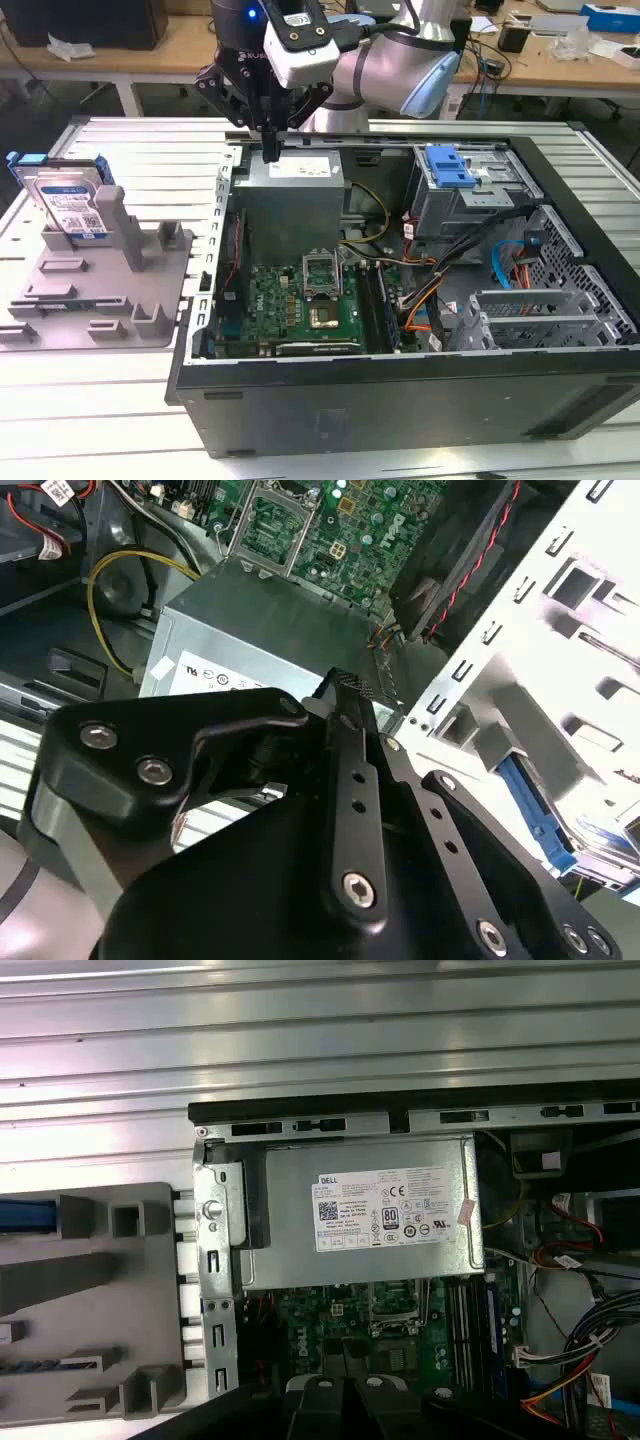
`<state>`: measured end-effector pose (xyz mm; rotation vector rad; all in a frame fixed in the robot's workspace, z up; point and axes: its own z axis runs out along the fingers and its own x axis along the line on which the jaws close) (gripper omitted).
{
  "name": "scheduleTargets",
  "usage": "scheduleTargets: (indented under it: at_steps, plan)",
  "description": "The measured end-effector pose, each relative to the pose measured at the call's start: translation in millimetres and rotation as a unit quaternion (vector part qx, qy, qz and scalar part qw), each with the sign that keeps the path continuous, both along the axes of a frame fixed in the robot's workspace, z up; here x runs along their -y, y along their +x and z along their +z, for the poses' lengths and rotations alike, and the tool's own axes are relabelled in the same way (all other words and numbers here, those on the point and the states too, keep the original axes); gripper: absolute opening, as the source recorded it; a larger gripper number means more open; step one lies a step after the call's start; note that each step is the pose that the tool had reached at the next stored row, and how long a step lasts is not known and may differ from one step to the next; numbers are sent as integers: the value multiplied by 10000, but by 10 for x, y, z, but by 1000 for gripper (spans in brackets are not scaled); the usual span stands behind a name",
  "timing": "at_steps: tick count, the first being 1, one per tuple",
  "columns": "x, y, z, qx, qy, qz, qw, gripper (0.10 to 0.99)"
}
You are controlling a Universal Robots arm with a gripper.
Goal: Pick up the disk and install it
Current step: 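Reach for the disk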
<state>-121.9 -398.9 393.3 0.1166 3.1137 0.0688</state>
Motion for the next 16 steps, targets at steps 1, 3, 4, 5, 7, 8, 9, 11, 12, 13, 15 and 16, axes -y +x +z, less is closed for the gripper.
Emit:
scheduleTargets:
  at_steps: [1,3,4,5,7,8,9,11,12,13,15,16]
  plan:
    - [0,0,0,0,0,0,10000,106]
    - [0,0,0,0,0,0,10000,106]
    - [0,0,0,0,0,0,10000,106]
    - [0,0,0,0,0,0,10000,106]
    - [0,0,0,0,0,0,10000,106]
    - [-1,-3,0,0,0,0,10000,106]
    - [-9,-26,0,0,0,0,10000,106]
    - [-39,-91,-1,0,1,0,10000,106]
    - [-87,-210,-3,0,1,0,10000,106]
    - [-119,-303,-5,0,0,0,10000,106]
    - [-149,-420,-9,0,1,0,10000,106]
    - [-164,-483,-11,0,0,0,10000,106]
